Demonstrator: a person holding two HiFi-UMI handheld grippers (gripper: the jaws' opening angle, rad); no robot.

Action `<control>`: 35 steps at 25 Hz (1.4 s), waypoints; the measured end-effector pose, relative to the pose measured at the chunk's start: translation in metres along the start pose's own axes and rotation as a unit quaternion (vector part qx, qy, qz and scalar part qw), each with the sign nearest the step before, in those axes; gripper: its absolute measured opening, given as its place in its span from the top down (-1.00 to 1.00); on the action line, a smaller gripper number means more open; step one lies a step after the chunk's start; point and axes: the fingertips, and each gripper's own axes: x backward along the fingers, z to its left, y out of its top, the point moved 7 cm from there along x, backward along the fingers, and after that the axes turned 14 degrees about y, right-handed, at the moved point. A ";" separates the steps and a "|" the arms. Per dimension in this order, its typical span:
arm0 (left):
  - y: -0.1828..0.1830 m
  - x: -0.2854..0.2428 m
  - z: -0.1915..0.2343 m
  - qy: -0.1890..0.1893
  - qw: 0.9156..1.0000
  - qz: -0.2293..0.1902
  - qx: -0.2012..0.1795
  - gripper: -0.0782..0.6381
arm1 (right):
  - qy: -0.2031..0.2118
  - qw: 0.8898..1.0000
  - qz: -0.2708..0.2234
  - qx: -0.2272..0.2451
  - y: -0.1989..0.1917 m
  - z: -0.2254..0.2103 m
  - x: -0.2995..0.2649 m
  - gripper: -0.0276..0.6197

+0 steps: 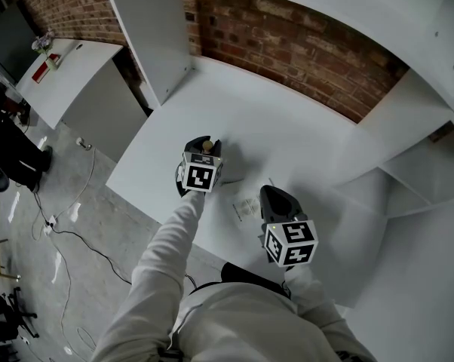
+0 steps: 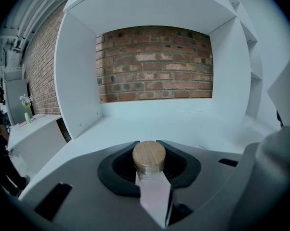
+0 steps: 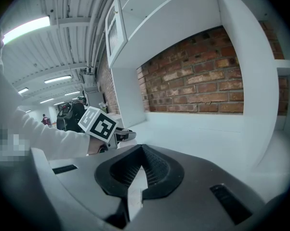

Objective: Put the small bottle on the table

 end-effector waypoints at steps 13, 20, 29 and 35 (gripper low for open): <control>0.002 -0.011 0.000 -0.003 1.000 -0.003 0.000 0.44 | 0.001 1.000 0.004 -0.005 -0.002 -0.003 -0.001 0.83; 0.003 -0.012 0.000 -0.002 1.000 -0.005 0.000 0.43 | 0.002 1.000 0.008 -0.009 -0.004 -0.002 -0.003 0.83; 0.002 -0.001 0.000 0.009 1.000 -0.014 0.013 0.38 | 0.001 1.000 0.009 -0.013 -0.006 -0.002 0.001 0.83; 0.009 0.022 0.006 0.014 0.999 -0.028 0.017 0.31 | 0.005 1.000 0.008 -0.012 -0.008 0.001 0.002 0.83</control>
